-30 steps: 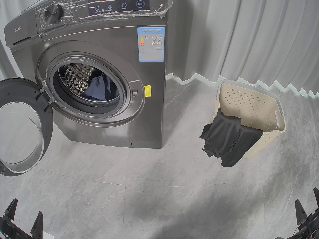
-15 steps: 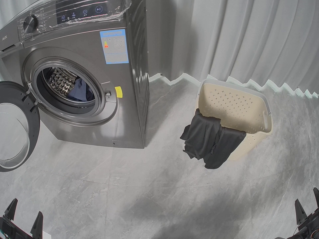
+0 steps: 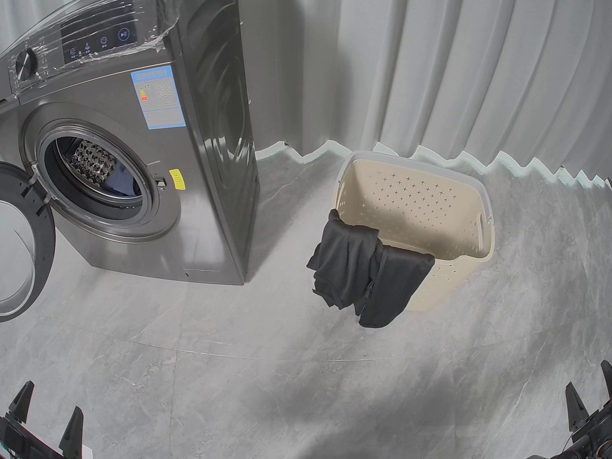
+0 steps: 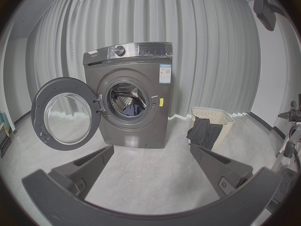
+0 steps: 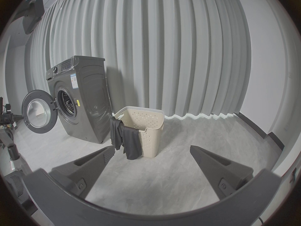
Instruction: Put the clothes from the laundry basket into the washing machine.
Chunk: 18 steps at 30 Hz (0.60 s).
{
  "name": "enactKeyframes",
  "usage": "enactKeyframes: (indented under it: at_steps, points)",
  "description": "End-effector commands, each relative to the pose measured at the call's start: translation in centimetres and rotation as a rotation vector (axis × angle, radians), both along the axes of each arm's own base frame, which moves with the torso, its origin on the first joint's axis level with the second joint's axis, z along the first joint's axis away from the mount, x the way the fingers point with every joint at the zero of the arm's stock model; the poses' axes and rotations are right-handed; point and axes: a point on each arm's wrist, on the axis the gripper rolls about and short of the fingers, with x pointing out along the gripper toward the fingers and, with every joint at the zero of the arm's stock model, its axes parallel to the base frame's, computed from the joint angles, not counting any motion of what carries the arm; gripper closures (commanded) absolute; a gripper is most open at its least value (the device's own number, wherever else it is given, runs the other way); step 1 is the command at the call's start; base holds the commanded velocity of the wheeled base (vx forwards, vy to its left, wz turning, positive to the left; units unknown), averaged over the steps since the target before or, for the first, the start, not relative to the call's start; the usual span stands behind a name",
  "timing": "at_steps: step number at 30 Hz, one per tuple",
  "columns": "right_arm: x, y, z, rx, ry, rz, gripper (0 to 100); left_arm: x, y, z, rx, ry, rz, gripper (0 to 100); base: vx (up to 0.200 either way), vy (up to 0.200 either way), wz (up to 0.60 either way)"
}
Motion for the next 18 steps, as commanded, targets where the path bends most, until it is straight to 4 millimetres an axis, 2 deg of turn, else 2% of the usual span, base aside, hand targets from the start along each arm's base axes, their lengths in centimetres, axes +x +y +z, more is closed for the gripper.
enactKeyframes:
  at_steps: [1, 10, 11, 13, 14, 15, 18]
  points:
    - [0.1, 0.0, -0.5, 0.002, 0.008, 0.000, 0, 0.0, 0.0, -0.5, 0.002, 0.005, -0.002, 0, 0.000, 0.000, 0.00]
    - [0.0, 0.0, -0.5, 0.000, 0.005, 0.004, 0, 0.0, 0.0, -0.5, 0.004, 0.005, -0.003, 0, 0.000, 0.000, 0.00]
    - [-0.2, 0.0, 0.5, 0.001, -0.042, 0.014, 0, 0.0, 0.0, -0.5, 0.004, 0.004, -0.003, 0, 0.000, 0.000, 0.00]
    - [-1.2, 0.0, 4.5, 0.010, -0.174, 0.021, 0, 0.0, 0.0, -0.5, 0.004, 0.005, -0.003, 0, 0.000, 0.000, 0.00]
    - [-1.2, 0.0, 4.5, 0.010, -0.174, 0.021, 0, 0.0, 0.0, -0.5, 0.004, 0.005, -0.003, 0, 0.000, 0.000, 0.00]
    - [-1.0, 0.0, 8.2, 0.010, -0.194, 0.028, 0, 0.0, 0.0, -0.5, 0.005, 0.005, -0.006, 0, 0.000, 0.000, 0.00]
    - [1.0, 0.1, 10.0, 0.012, -0.094, 0.088, 0, 0.0, 0.0, -0.5, 0.010, 0.005, -0.008, 0, 0.000, 0.000, 0.00]
